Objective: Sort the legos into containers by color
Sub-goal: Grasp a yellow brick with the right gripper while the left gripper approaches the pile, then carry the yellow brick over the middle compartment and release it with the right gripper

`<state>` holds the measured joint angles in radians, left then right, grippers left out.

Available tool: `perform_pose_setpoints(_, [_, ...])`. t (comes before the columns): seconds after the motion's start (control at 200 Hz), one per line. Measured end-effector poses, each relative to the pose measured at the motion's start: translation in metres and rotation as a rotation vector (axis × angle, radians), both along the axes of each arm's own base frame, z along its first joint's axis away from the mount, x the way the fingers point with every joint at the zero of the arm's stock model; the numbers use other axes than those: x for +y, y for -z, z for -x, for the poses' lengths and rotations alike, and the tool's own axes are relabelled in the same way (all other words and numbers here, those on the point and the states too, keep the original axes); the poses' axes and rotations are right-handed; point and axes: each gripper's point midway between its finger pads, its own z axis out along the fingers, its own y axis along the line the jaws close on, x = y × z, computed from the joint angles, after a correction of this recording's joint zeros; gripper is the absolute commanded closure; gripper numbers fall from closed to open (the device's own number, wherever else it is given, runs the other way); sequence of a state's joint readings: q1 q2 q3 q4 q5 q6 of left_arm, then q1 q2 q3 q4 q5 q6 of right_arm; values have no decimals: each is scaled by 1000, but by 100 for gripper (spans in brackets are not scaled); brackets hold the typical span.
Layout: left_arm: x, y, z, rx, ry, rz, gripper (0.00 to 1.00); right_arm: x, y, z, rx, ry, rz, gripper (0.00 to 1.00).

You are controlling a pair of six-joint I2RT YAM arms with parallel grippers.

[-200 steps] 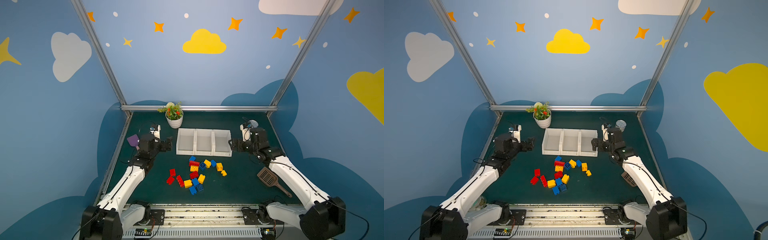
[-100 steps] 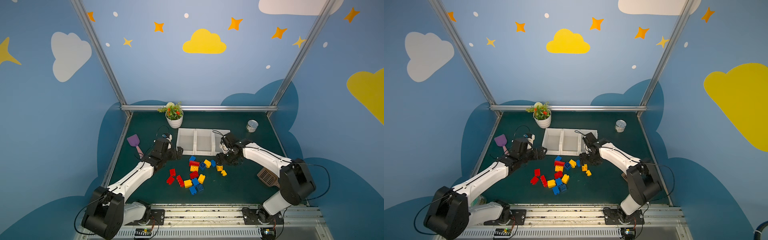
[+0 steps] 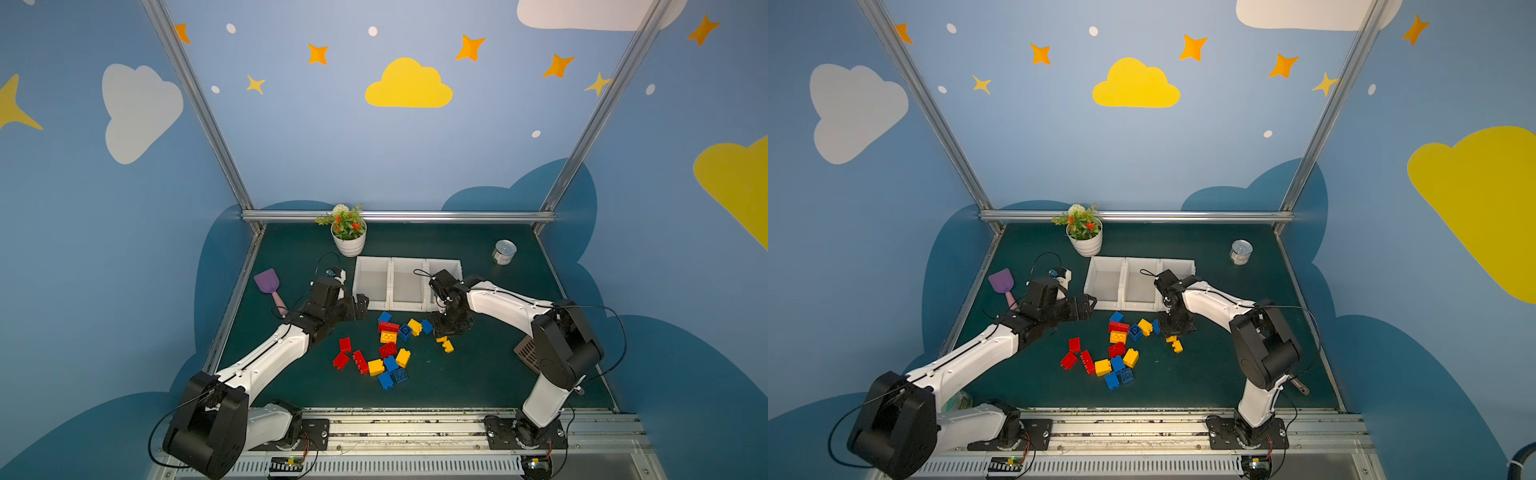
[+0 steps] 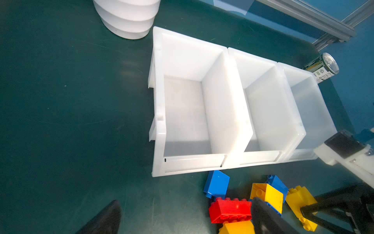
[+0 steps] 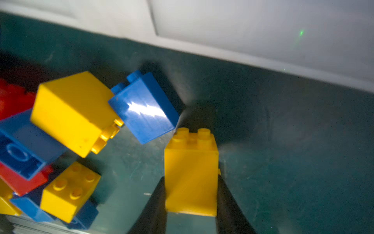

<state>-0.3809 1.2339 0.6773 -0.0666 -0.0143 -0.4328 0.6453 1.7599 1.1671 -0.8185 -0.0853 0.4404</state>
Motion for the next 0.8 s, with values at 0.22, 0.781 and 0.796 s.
perform_pose_setpoints(0.22, [3,-1,4,-10,-10,-1,1,2,-9,-3,-12,-8,3,84])
perform_pose_setpoints(0.781, [9,-8,6,-28,-32,-4,1,88,-106,-120,-291,-129,-154,84])
perform_pose_setpoints(0.796, [9,-8,6,-27,-32,-5,1,90,-102,-123,-287,-130,-149,84])
